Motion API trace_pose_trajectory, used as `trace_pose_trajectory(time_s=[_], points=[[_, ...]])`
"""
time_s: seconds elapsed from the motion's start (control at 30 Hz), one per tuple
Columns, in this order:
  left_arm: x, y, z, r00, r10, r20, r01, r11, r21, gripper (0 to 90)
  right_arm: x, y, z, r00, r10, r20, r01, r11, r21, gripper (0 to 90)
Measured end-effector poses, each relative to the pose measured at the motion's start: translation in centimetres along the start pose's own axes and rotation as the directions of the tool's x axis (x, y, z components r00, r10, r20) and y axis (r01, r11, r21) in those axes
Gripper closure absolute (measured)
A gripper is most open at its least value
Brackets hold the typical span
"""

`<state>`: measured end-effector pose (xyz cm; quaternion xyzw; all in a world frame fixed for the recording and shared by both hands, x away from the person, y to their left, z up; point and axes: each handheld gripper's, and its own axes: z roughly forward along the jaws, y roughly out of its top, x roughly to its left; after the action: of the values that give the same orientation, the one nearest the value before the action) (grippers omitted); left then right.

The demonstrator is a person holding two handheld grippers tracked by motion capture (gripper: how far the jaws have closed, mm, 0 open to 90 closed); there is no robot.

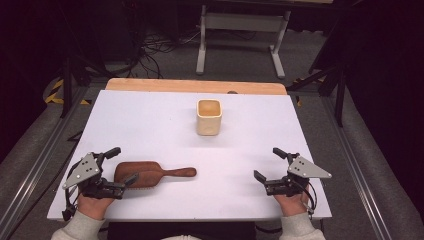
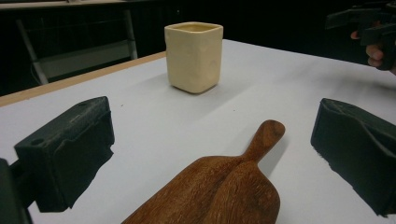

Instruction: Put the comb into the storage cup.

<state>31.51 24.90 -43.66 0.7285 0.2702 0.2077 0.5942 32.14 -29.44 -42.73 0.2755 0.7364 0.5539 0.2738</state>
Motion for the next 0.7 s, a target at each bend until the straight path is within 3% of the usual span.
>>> trace_pose_trajectory(time_s=[0.33,0.57,0.7], points=[[0.1,0.4,0.0,0.9999,0.003,0.012,-0.003,0.9999,0.011,1.1,0.0,0.0,0.0,1.0,0.003,-0.006,-0.003,1.0,-0.002,0.7],[0.1,0.7,0.2,0.9991,0.015,0.041,-0.016,0.9996,0.022,0.8,0.1,0.0,0.0,1.0,0.005,-0.009,-0.005,1.0,0.0,0.8],[0.3,1.4,0.4,0.9975,0.0,0.07,-0.001,0.9997,0.023,0.7,0.1,0.0,0.0,0.9999,0.007,-0.009,-0.007,1.0,-0.002,0.8]])
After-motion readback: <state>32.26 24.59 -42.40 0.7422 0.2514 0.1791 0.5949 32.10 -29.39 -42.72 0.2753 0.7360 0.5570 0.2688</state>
